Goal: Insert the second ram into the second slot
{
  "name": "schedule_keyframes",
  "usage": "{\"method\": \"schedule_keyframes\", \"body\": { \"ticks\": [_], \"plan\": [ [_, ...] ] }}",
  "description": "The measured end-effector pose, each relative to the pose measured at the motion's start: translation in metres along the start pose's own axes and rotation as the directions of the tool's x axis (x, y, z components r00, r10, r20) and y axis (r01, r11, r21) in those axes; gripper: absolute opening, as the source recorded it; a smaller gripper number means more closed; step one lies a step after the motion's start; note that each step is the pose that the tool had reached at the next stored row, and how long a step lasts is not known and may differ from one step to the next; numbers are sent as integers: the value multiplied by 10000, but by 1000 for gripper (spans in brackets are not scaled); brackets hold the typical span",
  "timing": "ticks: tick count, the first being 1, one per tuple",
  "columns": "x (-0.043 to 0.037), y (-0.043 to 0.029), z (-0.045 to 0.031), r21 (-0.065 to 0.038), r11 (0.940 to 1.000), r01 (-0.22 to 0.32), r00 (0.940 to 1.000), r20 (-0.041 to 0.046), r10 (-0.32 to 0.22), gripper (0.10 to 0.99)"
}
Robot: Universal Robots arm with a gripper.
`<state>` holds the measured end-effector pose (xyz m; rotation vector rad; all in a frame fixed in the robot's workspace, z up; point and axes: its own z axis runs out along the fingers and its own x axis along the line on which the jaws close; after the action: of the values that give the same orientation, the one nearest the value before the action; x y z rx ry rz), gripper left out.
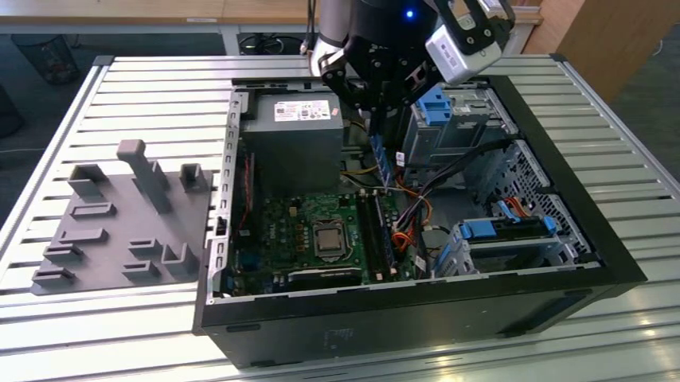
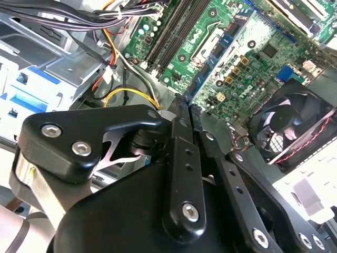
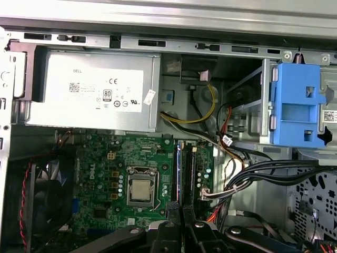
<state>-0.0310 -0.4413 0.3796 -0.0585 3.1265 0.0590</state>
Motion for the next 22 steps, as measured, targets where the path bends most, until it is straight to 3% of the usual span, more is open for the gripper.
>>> {"method": "schedule_keyframes", "body": {
  "ticks": [22],
  "plan": [
    [1,-3,62,-1,10000,0,10000,1,0,137]
  ]
}}
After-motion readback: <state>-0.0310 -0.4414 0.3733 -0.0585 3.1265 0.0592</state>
